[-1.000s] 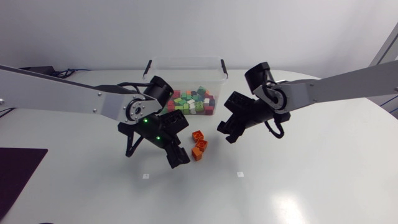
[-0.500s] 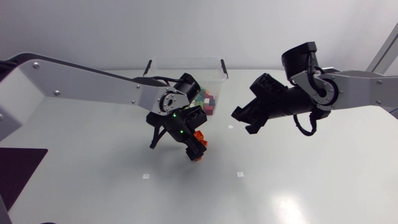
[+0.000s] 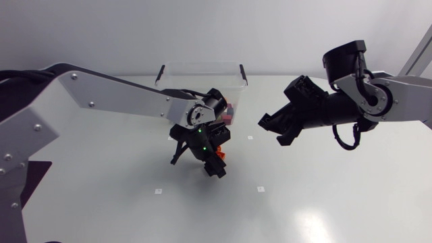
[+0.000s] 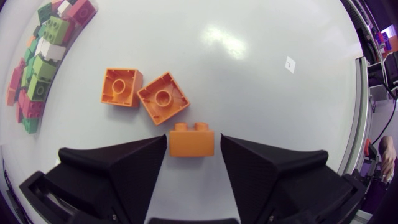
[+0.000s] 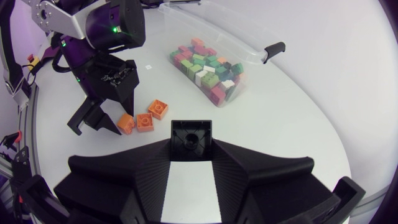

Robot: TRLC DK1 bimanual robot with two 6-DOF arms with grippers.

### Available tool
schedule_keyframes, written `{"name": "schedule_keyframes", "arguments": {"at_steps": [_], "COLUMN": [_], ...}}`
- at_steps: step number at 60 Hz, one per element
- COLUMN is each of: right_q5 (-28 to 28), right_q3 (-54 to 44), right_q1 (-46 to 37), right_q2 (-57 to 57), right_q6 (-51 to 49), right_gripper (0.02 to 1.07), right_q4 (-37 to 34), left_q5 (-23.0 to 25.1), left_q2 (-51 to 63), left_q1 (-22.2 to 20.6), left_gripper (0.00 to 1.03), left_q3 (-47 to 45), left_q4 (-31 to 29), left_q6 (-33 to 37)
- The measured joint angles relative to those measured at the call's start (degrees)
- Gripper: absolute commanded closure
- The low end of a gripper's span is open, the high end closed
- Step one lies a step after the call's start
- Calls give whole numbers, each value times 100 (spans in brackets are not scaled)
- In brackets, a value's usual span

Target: Place the duplo bricks in the container

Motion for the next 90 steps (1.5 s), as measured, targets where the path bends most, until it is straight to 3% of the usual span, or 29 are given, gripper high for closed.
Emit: {"name": "schedule_keyframes", "arguments": {"at_steps": [6, 11, 41, 80, 84, 90], "right_q5": [-26, -63, 184, 944, 1003, 1040], "right_q3": [11, 116, 1956, 4092, 4325, 4498], "right_q1": [-61, -133, 230, 789, 822, 835], "right_q2": [-42, -46, 1257, 3418, 3593, 3692], "right_q6": [2, 76, 1268, 1832, 1836, 1880], "right_gripper": [79, 79, 79, 78, 66, 33], "right_q4": [-44, -136, 352, 605, 590, 557], "left_q5": [0, 0, 0, 4, 4, 7], "left_q2": [28, 31, -1300, -1838, -1838, -1838], "left_q1": [-11, -11, 284, 1088, 1176, 1290], "left_gripper": [71, 75, 75, 75, 75, 75], "left_q3": [0, 0, -732, -212, -48, 168], "left_q4": [-39, -79, -212, -31, -13, 101], "left_q6": [0, 0, 4, 63, 68, 68]}}
